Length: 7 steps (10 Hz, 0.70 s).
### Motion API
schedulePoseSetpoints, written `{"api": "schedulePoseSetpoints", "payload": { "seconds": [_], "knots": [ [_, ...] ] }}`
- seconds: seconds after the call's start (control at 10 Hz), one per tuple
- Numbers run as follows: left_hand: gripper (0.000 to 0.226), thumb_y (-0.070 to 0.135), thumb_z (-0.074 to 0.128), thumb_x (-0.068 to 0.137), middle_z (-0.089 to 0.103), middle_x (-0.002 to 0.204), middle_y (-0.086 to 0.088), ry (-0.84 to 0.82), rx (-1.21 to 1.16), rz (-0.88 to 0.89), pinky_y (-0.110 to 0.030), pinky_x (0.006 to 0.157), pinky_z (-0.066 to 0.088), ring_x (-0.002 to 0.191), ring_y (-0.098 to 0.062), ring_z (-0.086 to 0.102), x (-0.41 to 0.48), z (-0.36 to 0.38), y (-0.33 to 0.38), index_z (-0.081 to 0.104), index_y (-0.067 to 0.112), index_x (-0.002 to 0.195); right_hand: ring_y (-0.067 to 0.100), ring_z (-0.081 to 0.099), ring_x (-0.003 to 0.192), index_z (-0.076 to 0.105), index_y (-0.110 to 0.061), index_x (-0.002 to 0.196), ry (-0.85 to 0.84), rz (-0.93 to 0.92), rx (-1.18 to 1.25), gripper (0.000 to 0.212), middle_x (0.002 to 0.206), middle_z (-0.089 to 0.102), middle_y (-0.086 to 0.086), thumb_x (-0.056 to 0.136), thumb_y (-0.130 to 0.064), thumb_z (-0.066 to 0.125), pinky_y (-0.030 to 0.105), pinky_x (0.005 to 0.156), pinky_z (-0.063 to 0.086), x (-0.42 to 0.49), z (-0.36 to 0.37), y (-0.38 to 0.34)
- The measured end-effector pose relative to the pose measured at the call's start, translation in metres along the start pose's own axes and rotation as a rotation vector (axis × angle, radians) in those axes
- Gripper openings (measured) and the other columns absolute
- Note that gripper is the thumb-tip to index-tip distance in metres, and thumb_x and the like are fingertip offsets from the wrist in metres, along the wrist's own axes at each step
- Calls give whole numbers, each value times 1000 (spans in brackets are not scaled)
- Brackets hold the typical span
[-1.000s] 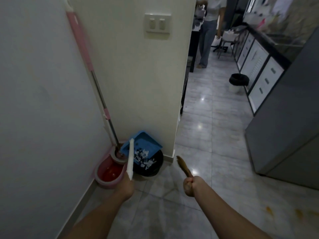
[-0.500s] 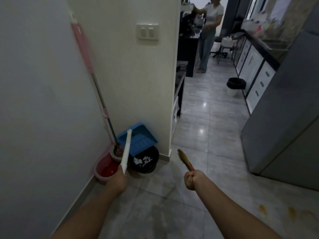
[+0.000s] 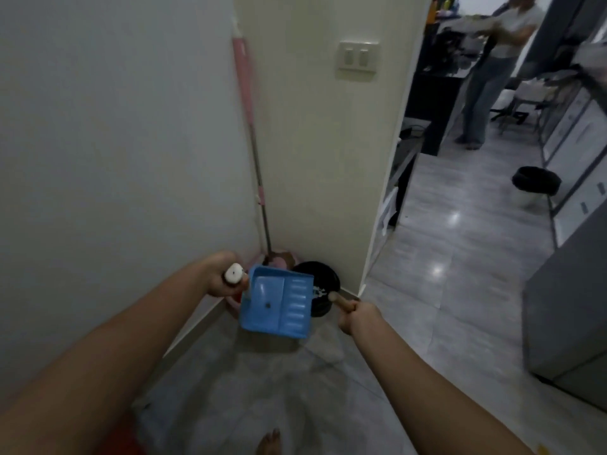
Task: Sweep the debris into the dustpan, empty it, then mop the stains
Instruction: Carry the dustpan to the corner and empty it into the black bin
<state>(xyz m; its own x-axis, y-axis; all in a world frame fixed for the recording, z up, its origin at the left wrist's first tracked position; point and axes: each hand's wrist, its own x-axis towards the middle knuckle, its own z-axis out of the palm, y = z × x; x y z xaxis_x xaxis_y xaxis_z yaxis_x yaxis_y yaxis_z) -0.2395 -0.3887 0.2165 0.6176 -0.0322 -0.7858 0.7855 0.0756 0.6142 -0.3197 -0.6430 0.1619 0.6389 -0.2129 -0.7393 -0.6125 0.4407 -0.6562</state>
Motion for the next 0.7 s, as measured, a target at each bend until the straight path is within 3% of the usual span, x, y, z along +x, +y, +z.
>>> {"api": "schedulePoseSetpoints", "payload": {
  "seconds": [0.1,0.2,0.3,0.4,0.5,0.6,0.7],
  "knots": [
    [25,9,34,97,42,74,-15,19,-31,-37,-17,32,45,53,-21,48,-13,-20,4,41,-5,77,13,53,71,51,-19,72,27,-78,-102,21,89,57,3,91,-9,54,15,59,49,-3,17,4],
    [25,13,37,97,47,76,-19,68,-9,-127,-16,31,44,47,-24,52,-15,-60,-12,44,-9,87,21,53,98,60,-14,94,185,162,352,17,114,57,9,95,-7,44,33,94,46,-8,74,13],
    [25,14,38,97,46,77,-18,75,-52,-164,-16,31,43,39,-25,52,-11,-81,-21,43,-9,89,24,55,102,62,-11,97,194,146,447,19,109,55,10,96,-8,43,36,98,46,7,85,22],
    [22,12,38,97,43,77,-15,116,-116,-175,-17,31,44,56,-22,44,14,-111,-26,41,-6,83,21,51,82,42,-20,66,65,117,37,30,92,51,5,95,-19,46,29,79,51,24,104,42],
    [21,11,39,96,44,77,-17,133,-93,-188,-17,33,46,57,-22,44,34,-128,-20,41,-7,84,19,57,82,40,-19,64,6,171,36,33,83,50,5,97,-23,45,13,54,47,31,124,53],
    [21,13,42,95,46,76,-17,136,-29,-228,-17,35,47,55,-22,49,73,-155,-2,42,-7,88,4,64,88,60,-11,93,169,444,945,16,94,53,3,97,-25,53,14,52,53,68,189,49],
    [19,11,43,94,46,76,-17,140,-5,-245,-17,35,47,59,-22,49,101,-175,9,43,-8,88,7,63,91,59,-9,97,101,456,989,13,92,51,2,96,-21,54,14,56,54,89,215,54]
  ]
}}
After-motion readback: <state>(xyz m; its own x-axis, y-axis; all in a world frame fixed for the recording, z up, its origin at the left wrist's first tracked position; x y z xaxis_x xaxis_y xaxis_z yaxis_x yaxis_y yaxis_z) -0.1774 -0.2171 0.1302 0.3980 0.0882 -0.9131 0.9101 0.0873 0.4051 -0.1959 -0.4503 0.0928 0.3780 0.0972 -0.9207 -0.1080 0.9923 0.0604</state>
